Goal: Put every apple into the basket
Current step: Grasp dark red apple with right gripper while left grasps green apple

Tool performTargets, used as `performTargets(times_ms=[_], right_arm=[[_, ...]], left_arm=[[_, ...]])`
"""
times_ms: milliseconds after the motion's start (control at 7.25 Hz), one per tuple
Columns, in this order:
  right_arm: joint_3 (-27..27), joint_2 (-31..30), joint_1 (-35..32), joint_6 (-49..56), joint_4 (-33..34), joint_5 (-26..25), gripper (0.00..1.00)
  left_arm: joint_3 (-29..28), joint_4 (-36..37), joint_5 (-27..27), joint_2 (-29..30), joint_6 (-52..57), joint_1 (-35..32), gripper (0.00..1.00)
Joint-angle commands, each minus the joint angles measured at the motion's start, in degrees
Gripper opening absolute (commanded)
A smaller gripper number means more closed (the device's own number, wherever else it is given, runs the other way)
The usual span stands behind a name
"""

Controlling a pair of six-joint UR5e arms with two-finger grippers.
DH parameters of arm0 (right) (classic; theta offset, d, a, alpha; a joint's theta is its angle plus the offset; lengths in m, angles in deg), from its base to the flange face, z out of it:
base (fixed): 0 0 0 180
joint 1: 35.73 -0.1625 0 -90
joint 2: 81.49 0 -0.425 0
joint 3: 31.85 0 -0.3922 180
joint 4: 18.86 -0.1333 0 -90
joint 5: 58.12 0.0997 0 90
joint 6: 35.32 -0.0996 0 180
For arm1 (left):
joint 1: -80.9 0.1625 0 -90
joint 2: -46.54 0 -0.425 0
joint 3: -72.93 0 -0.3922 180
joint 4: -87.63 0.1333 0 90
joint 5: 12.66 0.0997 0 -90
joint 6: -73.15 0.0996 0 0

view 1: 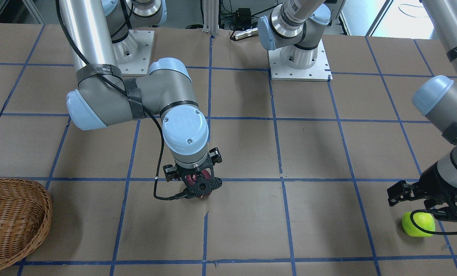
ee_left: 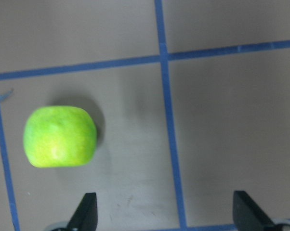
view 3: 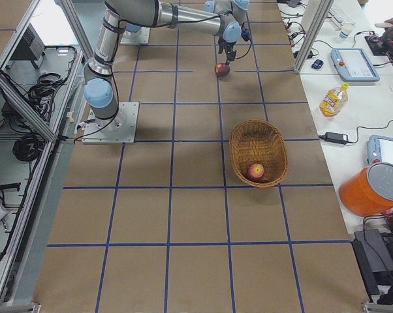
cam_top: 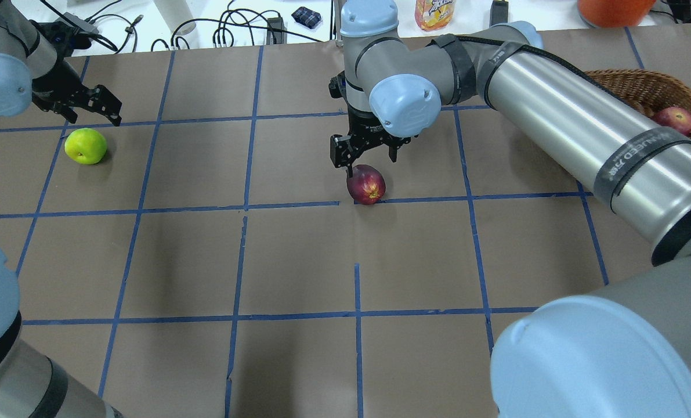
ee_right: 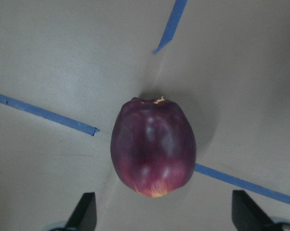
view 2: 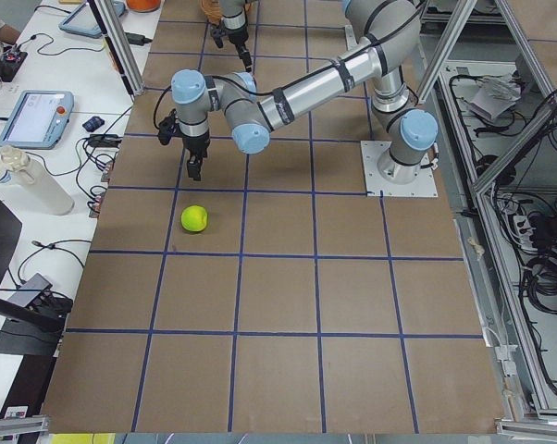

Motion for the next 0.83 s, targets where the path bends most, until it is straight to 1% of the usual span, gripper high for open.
performTargets(times_ms=[0, 138, 276, 414, 690], right_arm=[[3.55, 0.53, -0.24, -0.12, 4.86, 0.08, 1.00], [3.65, 0.53, -0.24, -0.29, 4.96, 1.73, 1.00], [3.65, 0.88, -0.24, -0.38, 5.22, 4.01, 1.00], [3.82, 1.41, -0.24, -0.12, 5.40, 3.95, 1.00], [4.17, 2.64, -0.24, 0.06, 7.94, 3.25, 1.00]], left_arm=[[-4.94, -0.14, 2.00, 5.28, 1.92, 3.72, 1.00], [-6.97, -0.32, 4.28, 7.40, 3.75, 4.16, 1.00], [-7.34, -0.15, 4.30, 8.72, 4.47, 4.25, 1.00], [-7.35, 0.20, 4.30, 9.34, 4.56, 4.25, 1.00], [-7.43, 0.99, 4.30, 11.27, 4.47, 4.25, 1.00]])
